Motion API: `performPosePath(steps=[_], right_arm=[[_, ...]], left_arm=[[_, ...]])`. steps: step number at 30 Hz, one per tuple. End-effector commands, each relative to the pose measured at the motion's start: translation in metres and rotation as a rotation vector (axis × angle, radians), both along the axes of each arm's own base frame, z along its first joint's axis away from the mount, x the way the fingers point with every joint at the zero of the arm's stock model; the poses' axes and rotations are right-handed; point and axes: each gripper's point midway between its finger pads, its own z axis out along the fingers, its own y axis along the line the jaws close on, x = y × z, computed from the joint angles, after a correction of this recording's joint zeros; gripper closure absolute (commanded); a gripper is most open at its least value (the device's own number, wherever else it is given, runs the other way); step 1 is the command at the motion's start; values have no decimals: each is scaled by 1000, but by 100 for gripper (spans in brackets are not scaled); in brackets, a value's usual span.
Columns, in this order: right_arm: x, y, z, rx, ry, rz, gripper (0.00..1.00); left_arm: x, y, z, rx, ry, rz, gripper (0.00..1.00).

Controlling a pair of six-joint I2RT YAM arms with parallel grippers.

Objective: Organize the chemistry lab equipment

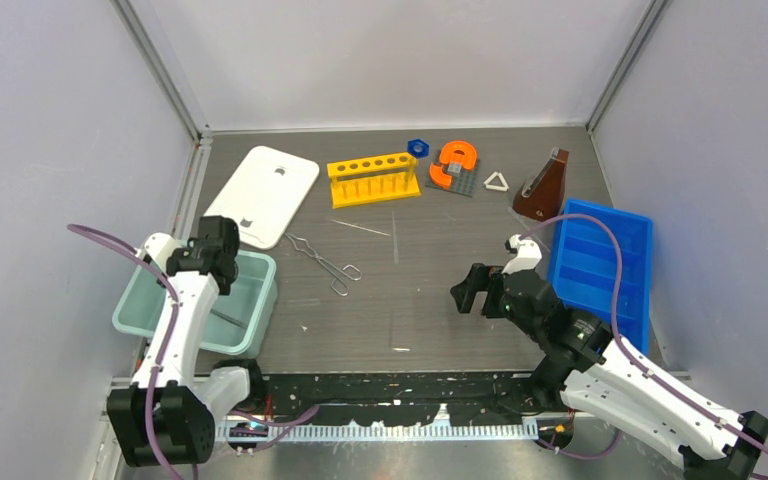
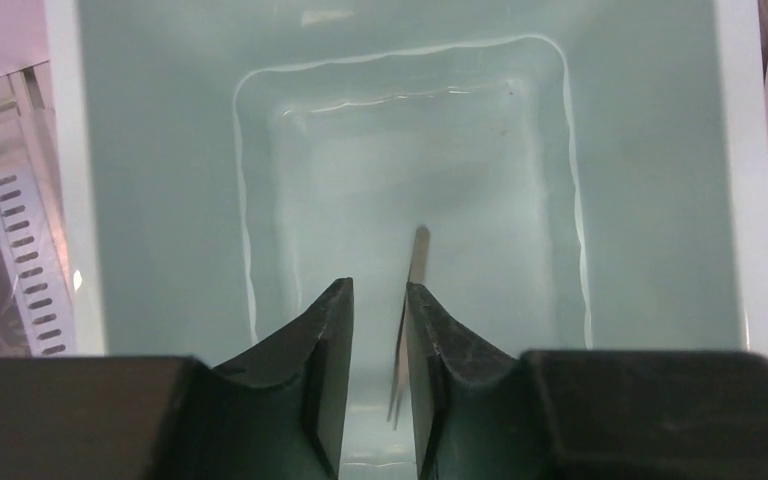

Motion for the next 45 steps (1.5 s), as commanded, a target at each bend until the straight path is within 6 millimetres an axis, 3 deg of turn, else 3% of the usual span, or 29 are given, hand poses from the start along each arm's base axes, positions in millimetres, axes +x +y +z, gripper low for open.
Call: performPosePath(steps=[1,5,9,13,14,21,26,33,36,38,39,40,41,42,43,44,45], right_arm=[[5,-1,17,34,-26,-36,1],[5,0,18,45,-23,-42,1],[6,1,18,48,-14,-48,1],[9,3,20,56,-6,-61,1],[10,3,22,63,-6,-76,1],[19,6,22,79,22,-141,4],[28,16,21,62,43,-145,15],[59,43,27,55,39,-169,44],[79,64,22,37,54,-167,48],[92,78,19,14,60,-158,51],[97,84,7,-19,81,-157,52],[105,92,14,-14,67,-150,54],[111,98,2,-44,86,-149,55],[118,105,8,-40,75,-145,57],[124,109,-6,-76,93,-143,57],[131,116,0,-70,83,-142,58],[135,119,-14,-107,101,-141,59]], left_arm=[[-4,9,27,47,-58,65,69],[-7,11,44,60,-101,70,57],[-5,10,64,63,-161,49,31],[11,3,79,37,-193,-59,3],[14,0,81,27,-196,-82,1],[64,-51,97,-124,-306,-494,5],[84,-117,118,-279,-483,-864,15],[77,-190,128,-476,-572,-1221,18],[65,-223,118,-574,-558,-1374,18],[57,-236,109,-604,-522,-1449,18],[52,-242,107,-609,-507,-1491,18],[47,-249,104,-618,-490,-1532,17],[40,-258,102,-626,-472,-1581,17],[35,-265,100,-630,-457,-1620,17],[29,-270,97,-624,-436,-1661,17],[24,-274,94,-618,-412,-1689,17],[20,-275,89,-607,-384,-1707,17]])
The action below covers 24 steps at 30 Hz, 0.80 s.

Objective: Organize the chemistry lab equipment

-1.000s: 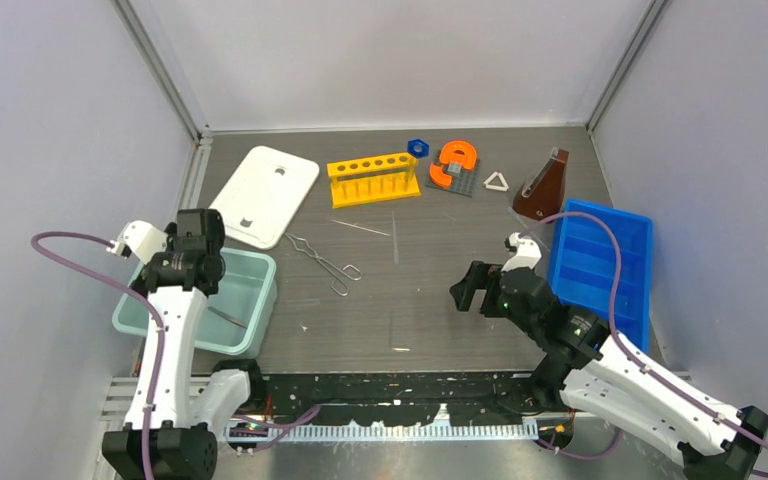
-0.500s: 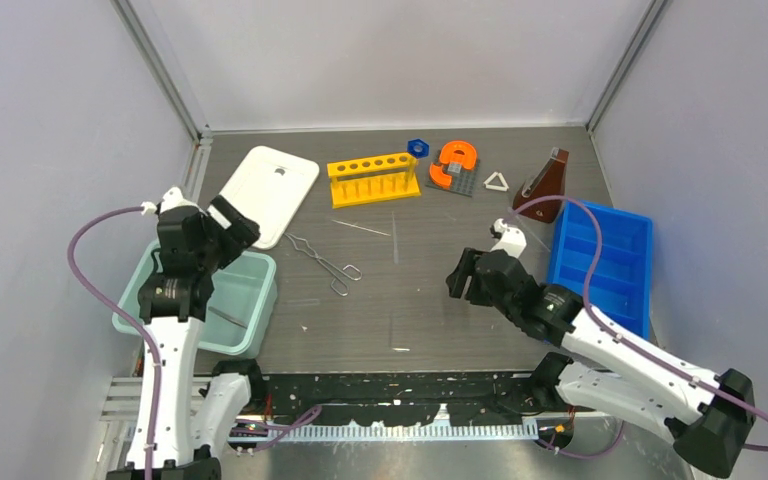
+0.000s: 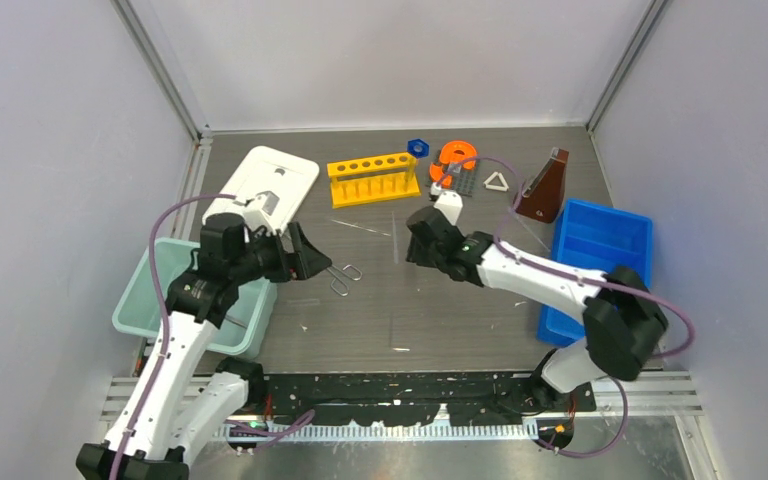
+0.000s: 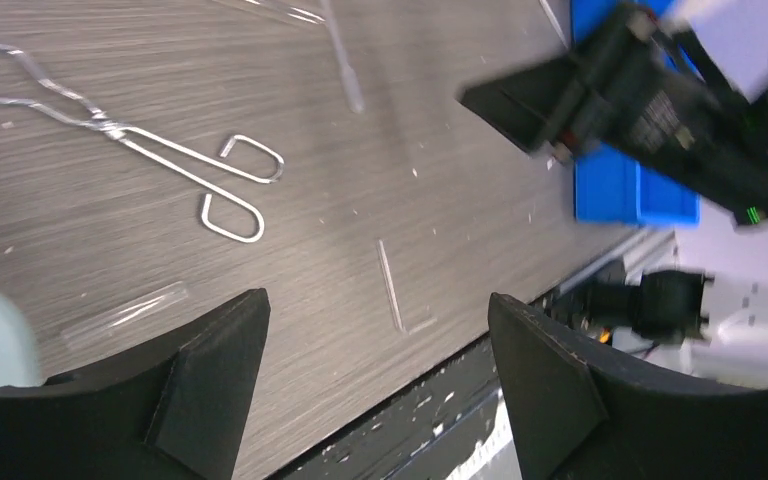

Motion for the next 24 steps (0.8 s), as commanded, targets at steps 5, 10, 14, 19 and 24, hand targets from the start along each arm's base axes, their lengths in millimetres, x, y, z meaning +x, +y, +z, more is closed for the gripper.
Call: performPosePath(steps=[5,10,14,19,24], right_arm=[[58,43,-3,-57,-63,-6,60],[76,55,-25,-105,-38,-2,61],[82,59,-39,-131,-10,1,63],[81,54,-58,-177,25,-6,64],[78,54,-72,-183,60,8,65]], left_arm=[[-26,-12,-11,117,-84,-160,15],[-29,-8,-6,113,-117,-132,13],[-31,-5,-5,117,-130,-120,13],[-31,-2,-3,125,-141,-104,13],[-31,-2,-3,125,-143,-101,12]])
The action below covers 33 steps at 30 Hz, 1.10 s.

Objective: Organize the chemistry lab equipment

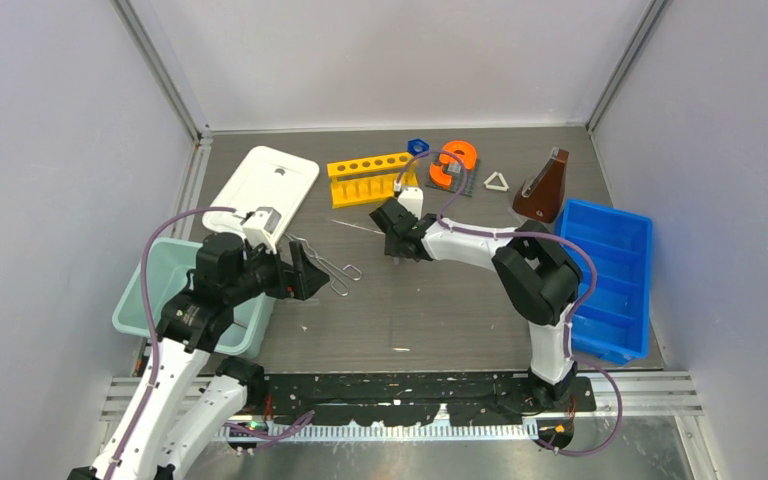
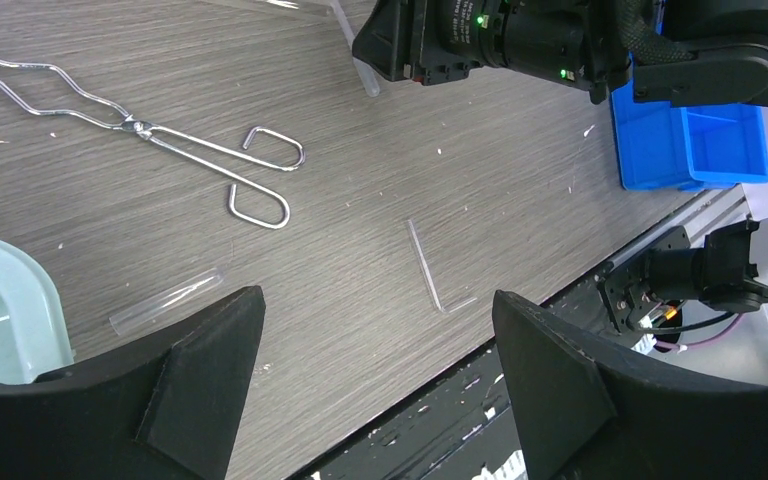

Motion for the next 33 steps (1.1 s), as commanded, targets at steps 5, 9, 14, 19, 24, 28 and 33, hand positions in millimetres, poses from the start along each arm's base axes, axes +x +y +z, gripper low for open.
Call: performPosePath(steps=[5,9,14,19,24,28,33], right_arm=[[8,2,0,-5,-7,-9,68],[6,-1,-6,-20,10,-10,72],[2,-7,-9,-39,17,-22,80],[-1,-19,-2,-60,7,-52,85],[-7,-38,14,-65,-25,-101,89],[-13,-56,31,-55,-62,-158,90],[-22,-89,59,-43,-138,-268,90]], left_arm=[[0,2,0,16,-21,0,12],[0,3,-1,18,-18,3,12],[1,3,-2,20,-17,7,12],[1,4,-2,21,-16,11,12],[2,4,-2,21,-14,14,12],[2,5,-3,22,-15,19,12],[2,5,-3,22,-14,23,12]])
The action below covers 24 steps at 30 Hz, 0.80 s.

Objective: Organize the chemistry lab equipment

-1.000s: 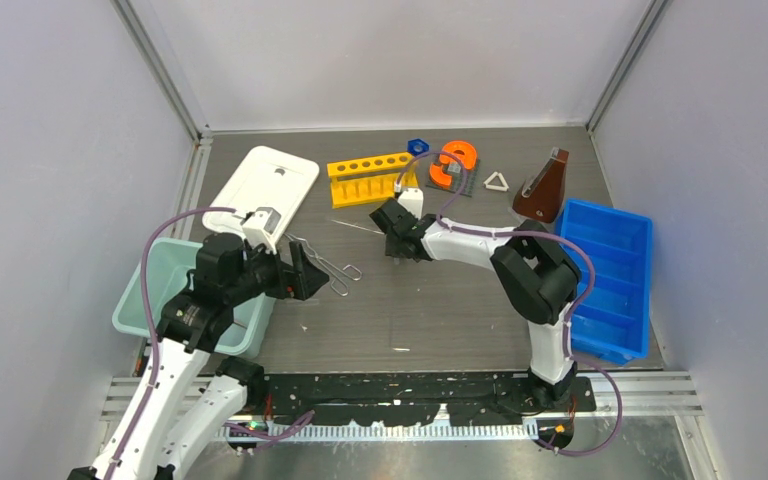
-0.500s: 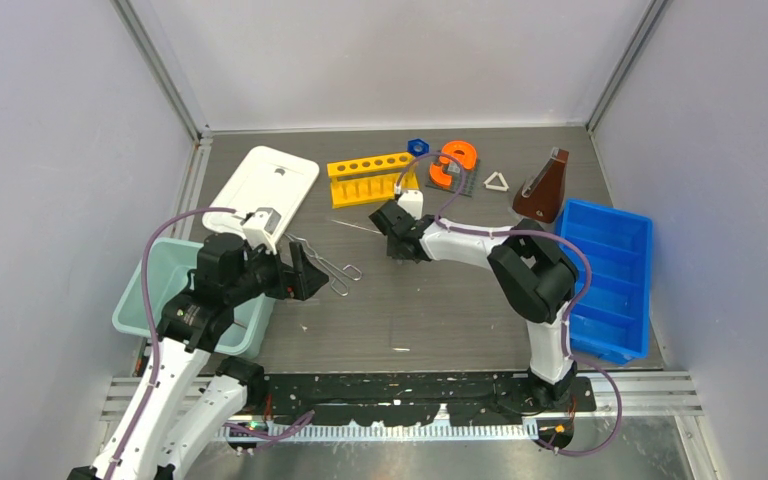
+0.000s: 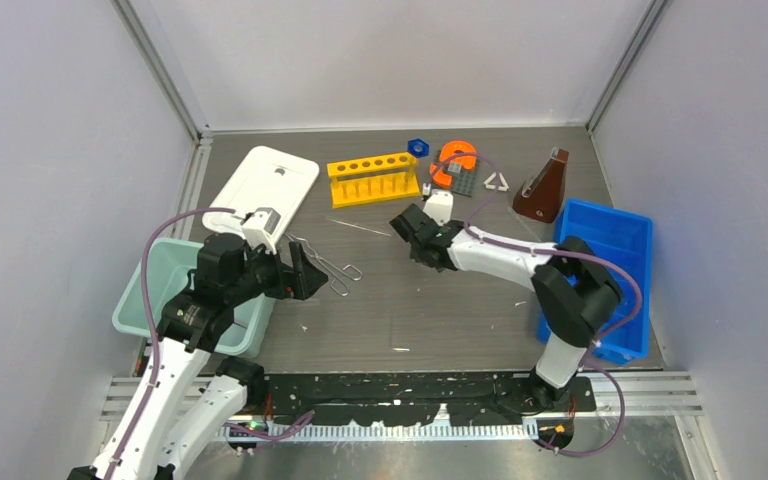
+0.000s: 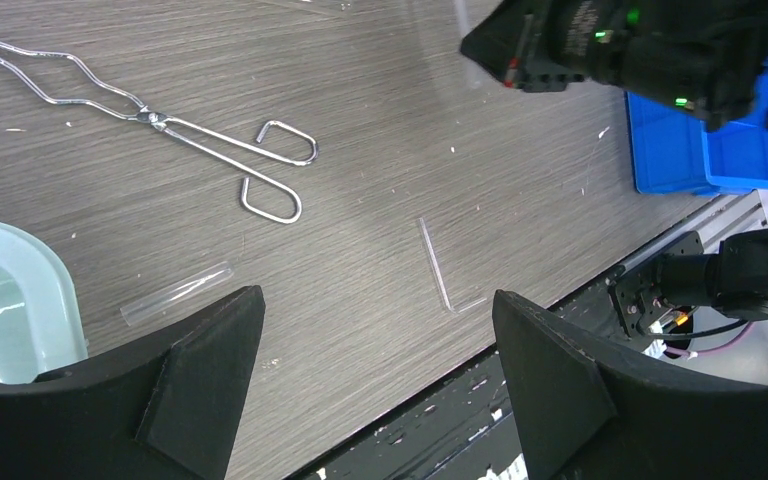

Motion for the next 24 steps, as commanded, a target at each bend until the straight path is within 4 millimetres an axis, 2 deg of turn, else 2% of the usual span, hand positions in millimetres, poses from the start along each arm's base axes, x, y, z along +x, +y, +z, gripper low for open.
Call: performPosePath(steps=[1,2,4,8,13,16,18,24], right_arm=[[1,-38,54,40,-166,-164,90],[-2,-49,53,32,-169,-185,90],[-6,-69,77,74,-230,-241,90],[-11,-121,98,114,-305,-369,90],[-17,-194,112,127,-362,-540,90],[-24,-230,127,118,-409,-616,90],[-27,-265,133,99,-430,-714,90],[-25,-314,136,105,-442,-859,90]], left_arm=[[1,0,1,5,-19,-1,12],[1,0,1,4,-20,-1,12],[1,1,1,4,-19,0,12],[1,0,0,3,-16,-1,12],[2,0,0,3,-12,-1,12],[2,0,-1,4,-10,-1,12],[2,0,-1,3,-7,0,13],[2,0,-2,7,-4,4,12]])
